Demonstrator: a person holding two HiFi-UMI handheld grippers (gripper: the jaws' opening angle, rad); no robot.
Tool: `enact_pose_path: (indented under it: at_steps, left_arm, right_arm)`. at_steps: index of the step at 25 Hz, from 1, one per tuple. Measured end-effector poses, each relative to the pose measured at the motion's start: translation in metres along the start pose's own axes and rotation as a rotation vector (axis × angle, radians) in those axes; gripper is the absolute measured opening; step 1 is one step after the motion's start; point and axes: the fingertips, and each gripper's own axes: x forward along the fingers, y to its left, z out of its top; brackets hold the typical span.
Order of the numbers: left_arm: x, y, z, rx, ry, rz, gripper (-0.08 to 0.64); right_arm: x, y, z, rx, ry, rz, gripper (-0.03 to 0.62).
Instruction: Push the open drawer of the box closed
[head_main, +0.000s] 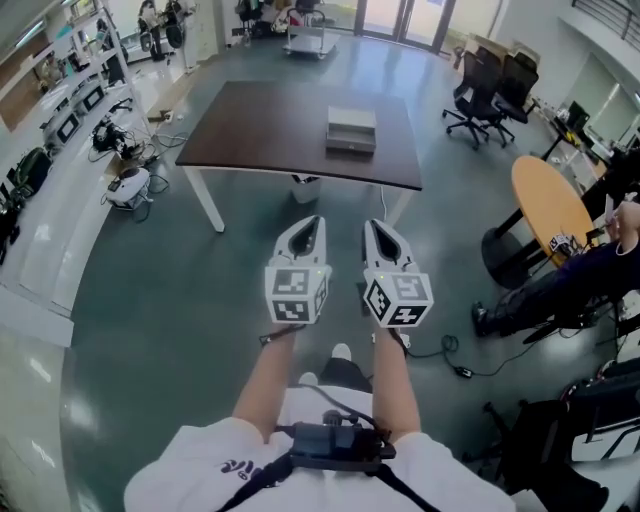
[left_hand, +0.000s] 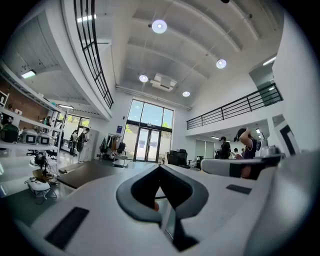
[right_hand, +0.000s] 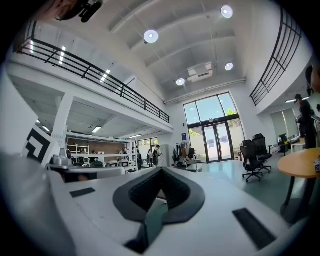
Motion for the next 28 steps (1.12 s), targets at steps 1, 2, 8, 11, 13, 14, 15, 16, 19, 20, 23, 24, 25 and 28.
enact_pose_path:
  at_steps: [1,2,8,11,13,14,15,16,19,20,23,24,25,28]
  left_arm:
    - [0.001,0.003,-0.003,-0.001,0.006,0.002,0.009]
    - [0.002,0.005,-0.005,-0.003,0.011,0.004,0.009]
    - [0.019,0.021,-0.005,-0.01,0.022,0.015,0.009]
    - [0.03,0.028,-0.003,-0.002,0.022,0.019,0.009]
    - [0.04,0.034,-0.003,0.004,0.022,0.03,0.009]
    - [0.046,0.037,-0.003,0.009,0.022,0.039,0.008]
    - [0.053,0.04,-0.001,0.017,0.02,0.05,0.009]
    - [0.061,0.043,0.002,0.025,0.018,0.061,0.009]
    - [0.086,0.051,0.01,0.043,0.009,0.08,0.009]
    - [0.095,0.054,0.013,0.044,0.006,0.085,0.009]
    - [0.121,0.066,0.023,0.041,-0.006,0.105,0.009]
    - [0.131,0.069,0.027,0.039,-0.012,0.112,0.009]
    - [0.141,0.072,0.031,0.037,-0.016,0.118,0.009]
    - [0.168,0.076,0.041,0.045,-0.026,0.132,0.009]
  right_arm:
    - [0.002,0.0,-0.003,0.005,0.006,0.001,0.006]
    - [0.005,-0.001,-0.005,0.011,0.011,0.001,0.006]
    - [0.028,-0.007,-0.007,0.035,0.011,0.013,0.006]
    - [0.044,-0.01,-0.009,0.052,0.006,0.03,0.006]
    - [0.057,-0.014,-0.01,0.061,0.004,0.043,0.006]
    - [0.064,-0.018,-0.01,0.064,0.004,0.051,0.006]
    - [0.073,-0.022,-0.008,0.065,0.003,0.059,0.006]
    - [0.081,-0.026,-0.006,0.066,0.002,0.068,0.006]
    - [0.11,-0.04,0.003,0.072,-0.01,0.089,0.006]
    - [0.119,-0.044,0.006,0.073,-0.014,0.096,0.006]
    - [0.148,-0.053,0.015,0.067,-0.018,0.127,0.006]
    - [0.158,-0.057,0.018,0.064,-0.02,0.137,0.006]
    - [0.168,-0.062,0.022,0.06,-0.022,0.147,0.006]
    - [0.194,-0.077,0.032,0.053,-0.03,0.168,0.006]
